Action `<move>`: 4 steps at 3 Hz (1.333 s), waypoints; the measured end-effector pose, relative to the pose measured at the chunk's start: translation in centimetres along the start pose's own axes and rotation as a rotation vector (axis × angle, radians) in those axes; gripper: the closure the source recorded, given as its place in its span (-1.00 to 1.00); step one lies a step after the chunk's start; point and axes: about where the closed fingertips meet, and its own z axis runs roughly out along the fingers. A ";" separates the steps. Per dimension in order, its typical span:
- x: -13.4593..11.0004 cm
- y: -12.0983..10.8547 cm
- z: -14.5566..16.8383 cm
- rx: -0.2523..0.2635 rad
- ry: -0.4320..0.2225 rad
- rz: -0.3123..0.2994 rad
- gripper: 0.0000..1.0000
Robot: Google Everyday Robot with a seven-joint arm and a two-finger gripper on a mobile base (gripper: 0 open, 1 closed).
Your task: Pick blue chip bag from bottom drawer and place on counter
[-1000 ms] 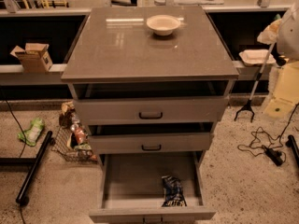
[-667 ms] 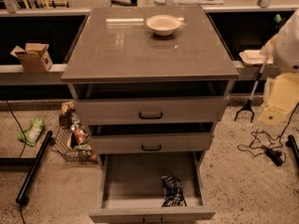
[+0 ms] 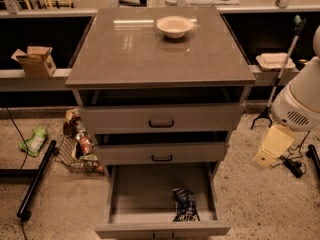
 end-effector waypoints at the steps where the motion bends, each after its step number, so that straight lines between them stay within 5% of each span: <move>1: 0.0 0.0 0.0 0.000 0.000 0.000 -1.00; 4: -3.6 1.9 16.2 -0.096 -0.024 0.184 -1.00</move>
Offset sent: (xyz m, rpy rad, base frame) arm 0.0223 0.0434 -0.1176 0.0566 0.0862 -0.1275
